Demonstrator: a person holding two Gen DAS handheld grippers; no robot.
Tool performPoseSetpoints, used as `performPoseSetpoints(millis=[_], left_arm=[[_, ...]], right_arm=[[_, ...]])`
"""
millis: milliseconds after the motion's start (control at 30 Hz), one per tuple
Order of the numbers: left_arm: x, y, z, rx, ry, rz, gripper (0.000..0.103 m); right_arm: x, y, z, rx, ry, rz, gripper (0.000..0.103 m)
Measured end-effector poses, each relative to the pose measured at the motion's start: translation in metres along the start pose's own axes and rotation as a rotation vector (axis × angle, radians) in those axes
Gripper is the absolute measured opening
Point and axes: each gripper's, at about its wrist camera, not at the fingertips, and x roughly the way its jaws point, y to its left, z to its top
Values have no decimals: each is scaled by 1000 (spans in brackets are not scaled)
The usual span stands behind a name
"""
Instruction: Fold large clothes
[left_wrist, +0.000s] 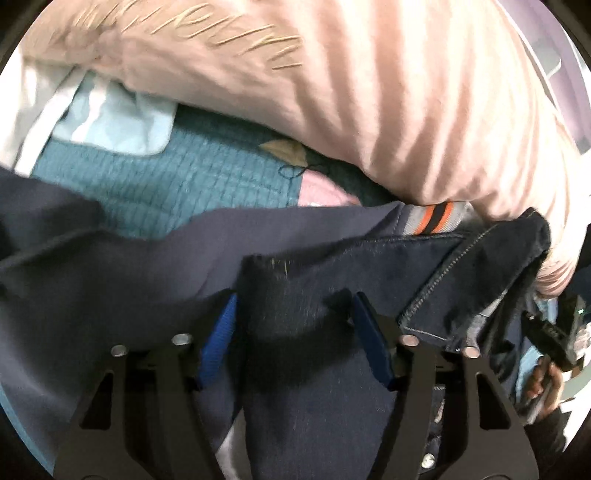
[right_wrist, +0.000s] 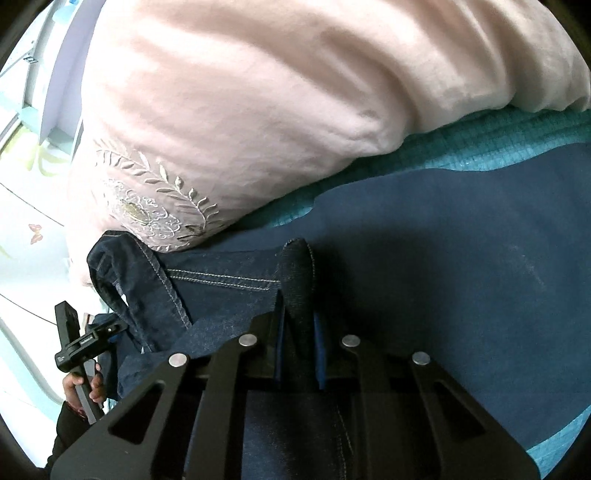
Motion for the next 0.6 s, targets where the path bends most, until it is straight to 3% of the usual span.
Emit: performPoseSetpoints(millis=[33,100,167,600], left_arm=[[-1,-3,1,12,7,-7,33],[-9,-7,0,24,-23,13,18],[-19,-8,-2,27,-51,2,15],[-105,-20,-30,73,-156,-69,11]], right_arm=[[0,0,-1,4,-1,-5,12],[0,0,0,5,-9,-10,12],[0,5,-2,-16,-26,-33,10],[-54,61,-20,-133,-127,-44,9]])
